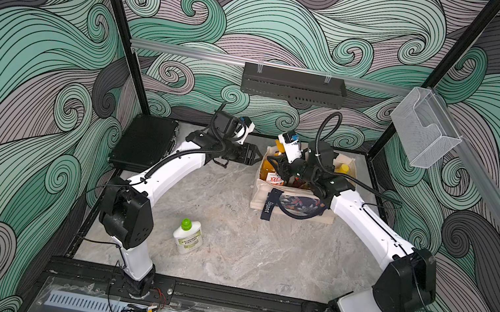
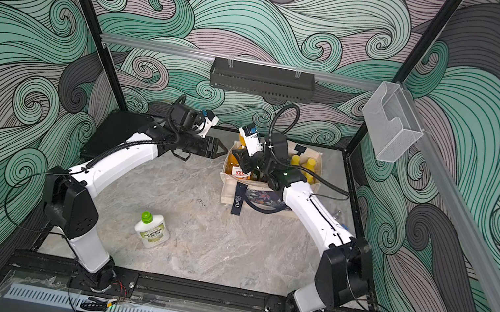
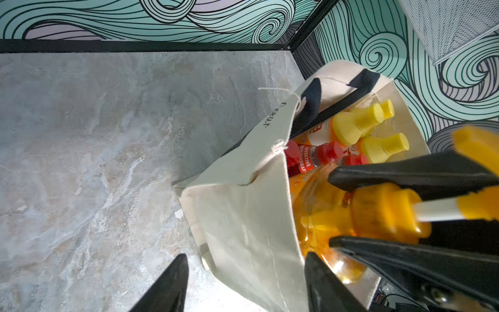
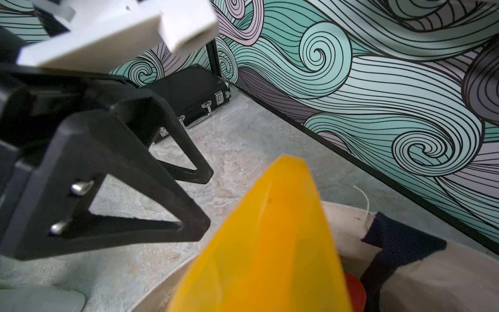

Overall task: Pack dish soap into the shopping bag
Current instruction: Place the bottle of dish soap in the shopping bag.

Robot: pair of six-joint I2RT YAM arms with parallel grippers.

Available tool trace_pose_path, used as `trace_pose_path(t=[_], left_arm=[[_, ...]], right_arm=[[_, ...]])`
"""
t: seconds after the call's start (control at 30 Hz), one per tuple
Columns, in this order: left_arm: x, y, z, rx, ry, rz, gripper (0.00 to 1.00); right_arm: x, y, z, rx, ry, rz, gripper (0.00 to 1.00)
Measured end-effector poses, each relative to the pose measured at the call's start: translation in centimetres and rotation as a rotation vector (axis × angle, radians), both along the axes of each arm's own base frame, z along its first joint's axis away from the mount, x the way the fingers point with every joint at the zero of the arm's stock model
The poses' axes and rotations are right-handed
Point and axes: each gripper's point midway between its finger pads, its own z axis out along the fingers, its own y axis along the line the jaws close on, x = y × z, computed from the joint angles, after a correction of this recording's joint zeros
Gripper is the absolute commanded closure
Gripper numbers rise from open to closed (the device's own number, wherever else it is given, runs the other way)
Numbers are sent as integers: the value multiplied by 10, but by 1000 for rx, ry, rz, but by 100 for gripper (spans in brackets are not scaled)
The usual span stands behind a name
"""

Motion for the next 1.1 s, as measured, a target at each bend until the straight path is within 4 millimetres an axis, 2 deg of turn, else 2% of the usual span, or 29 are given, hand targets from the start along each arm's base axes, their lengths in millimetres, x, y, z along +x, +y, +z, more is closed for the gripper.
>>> trace_pose_path(t=[0.2, 0.3, 0.4, 0.53, 0.6, 0.9, 1.1], left_arm=[[-4, -3, -3, -9, 15, -12, 34], [-13, -6, -7, -8, 31, -25, 32], [-22, -12, -6, -9, 31, -46, 28], [-29, -20, -3, -10, 27, -67, 29], [-33, -24, -4, -6, 31, -80, 34], [-45, -25, -14, 37, 62, -101, 78], [-45, -25, -10, 37, 62, -101, 97]], right_arm=[[2, -16, -12, -27, -15, -94, 100], [3, -23, -17, -38, -19, -130, 100], [4, -25, -21, -37, -22, -149, 100], [3, -23, -23, -44, -25, -153, 100], [2, -22, -23, -48, -28, -155, 100], [-2, -17, -33, -74, -47, -161, 100], [-5, -17, -35, -66, -68, -171, 100]])
